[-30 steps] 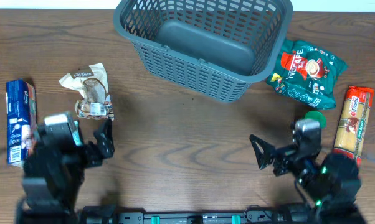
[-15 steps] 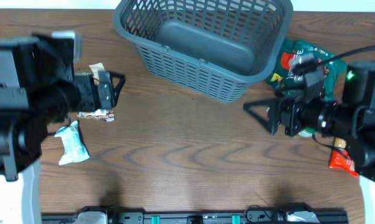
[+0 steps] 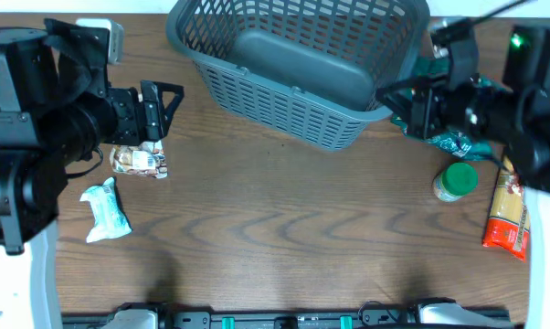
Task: Pack container
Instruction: 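Grasp the grey basket rims with left and right grippers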
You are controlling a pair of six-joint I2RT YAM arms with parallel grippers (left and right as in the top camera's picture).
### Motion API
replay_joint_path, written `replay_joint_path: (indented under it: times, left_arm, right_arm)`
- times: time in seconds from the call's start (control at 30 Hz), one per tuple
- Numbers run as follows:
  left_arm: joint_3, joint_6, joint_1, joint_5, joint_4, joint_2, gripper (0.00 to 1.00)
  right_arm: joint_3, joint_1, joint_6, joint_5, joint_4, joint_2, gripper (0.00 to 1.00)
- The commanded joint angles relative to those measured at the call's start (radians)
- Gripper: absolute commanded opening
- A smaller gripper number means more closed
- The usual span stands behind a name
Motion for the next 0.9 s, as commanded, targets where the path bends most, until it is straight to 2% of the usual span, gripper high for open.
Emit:
replay_joint_path:
  times: [0.0,0.1,0.2,0.37,0.57,0.67,0.77,0.87]
  left_arm:
    - [0.016,0.039,-0.019,-0.096,0.008,0.039,0.81]
    - [0.016,0.042,-0.037,-0.122,0.010,0.062,0.74]
    - [0.016,0.060,-0.060,-0.121,0.011,0.080,0.59]
    - [0.016,0.101,-0.098,-0.148,0.020,0.095,0.45]
    - [0.016,0.117,-0.163,-0.211,0.070,0.131,0.35]
    - [0.016,0.117,-0.202,-0.230,0.109,0.169,0.28]
    - [0.016,0.117,-0.235,-0.230,0.157,0.216,0.26]
    - [0.016,0.125,-0.256,-0.230,0.205,0.260,0.20]
  right_arm:
    - [0.022,0.002,0.009,0.046,0.009,0.046,0.01]
    - [0.022,0.012,-0.010,0.063,0.030,0.076,0.01]
    - [0.022,0.030,-0.065,0.084,0.035,0.093,0.01]
    - [0.022,0.075,-0.167,0.134,-0.064,0.101,0.01]
    - [0.022,0.131,-0.264,0.162,-0.155,0.101,0.01]
    - [0.021,0.147,-0.280,0.193,-0.172,0.101,0.01]
    - [0.021,0.150,-0.288,0.198,-0.174,0.103,0.01]
    - [0.019,0.150,-0.302,0.243,-0.174,0.107,0.01]
